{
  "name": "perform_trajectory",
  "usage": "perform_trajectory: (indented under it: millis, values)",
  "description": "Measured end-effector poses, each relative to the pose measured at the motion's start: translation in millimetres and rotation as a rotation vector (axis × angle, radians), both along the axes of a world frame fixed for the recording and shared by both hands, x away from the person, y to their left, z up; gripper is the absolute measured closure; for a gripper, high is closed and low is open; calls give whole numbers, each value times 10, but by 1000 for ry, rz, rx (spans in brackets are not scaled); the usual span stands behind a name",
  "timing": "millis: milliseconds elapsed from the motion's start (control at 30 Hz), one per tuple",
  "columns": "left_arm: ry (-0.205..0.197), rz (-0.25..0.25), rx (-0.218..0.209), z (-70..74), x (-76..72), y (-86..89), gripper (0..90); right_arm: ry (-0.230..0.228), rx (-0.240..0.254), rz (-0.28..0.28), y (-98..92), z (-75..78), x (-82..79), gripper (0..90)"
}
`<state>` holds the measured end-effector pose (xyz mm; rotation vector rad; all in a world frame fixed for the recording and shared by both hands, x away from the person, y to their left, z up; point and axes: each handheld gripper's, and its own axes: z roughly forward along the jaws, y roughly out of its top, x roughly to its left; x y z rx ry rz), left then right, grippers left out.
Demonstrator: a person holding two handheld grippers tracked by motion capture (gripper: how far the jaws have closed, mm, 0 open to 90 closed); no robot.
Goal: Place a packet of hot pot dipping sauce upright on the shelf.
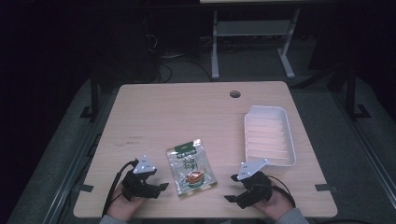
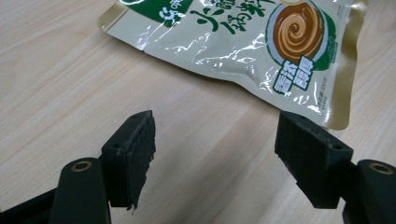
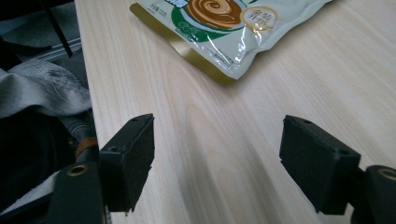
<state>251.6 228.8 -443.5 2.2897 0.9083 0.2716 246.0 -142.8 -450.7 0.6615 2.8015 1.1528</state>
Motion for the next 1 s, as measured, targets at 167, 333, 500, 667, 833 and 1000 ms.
perform_trajectory:
  millis: [167, 333, 500, 667, 833, 1000]
  values:
    - [0, 3, 5, -12, 21, 10, 303, -2, -3, 19, 139, 27, 41, 328]
    - [8, 8, -12, -17, 60, 16, 310, -8, -14, 36, 258, 54, 74, 414]
    - [20, 17, -10, -49, 125, 20, 316, -1, -12, 59, 396, 104, 109, 551]
    - [29, 25, -24, -59, 164, 53, 320, 3, -12, 67, 552, 128, 166, 616]
    - [24, 27, -29, -51, 188, 90, 359, 12, -18, 72, 724, 128, 245, 696]
    - [42, 40, -62, -58, 230, 156, 398, 1, -46, 63, 831, 126, 308, 826]
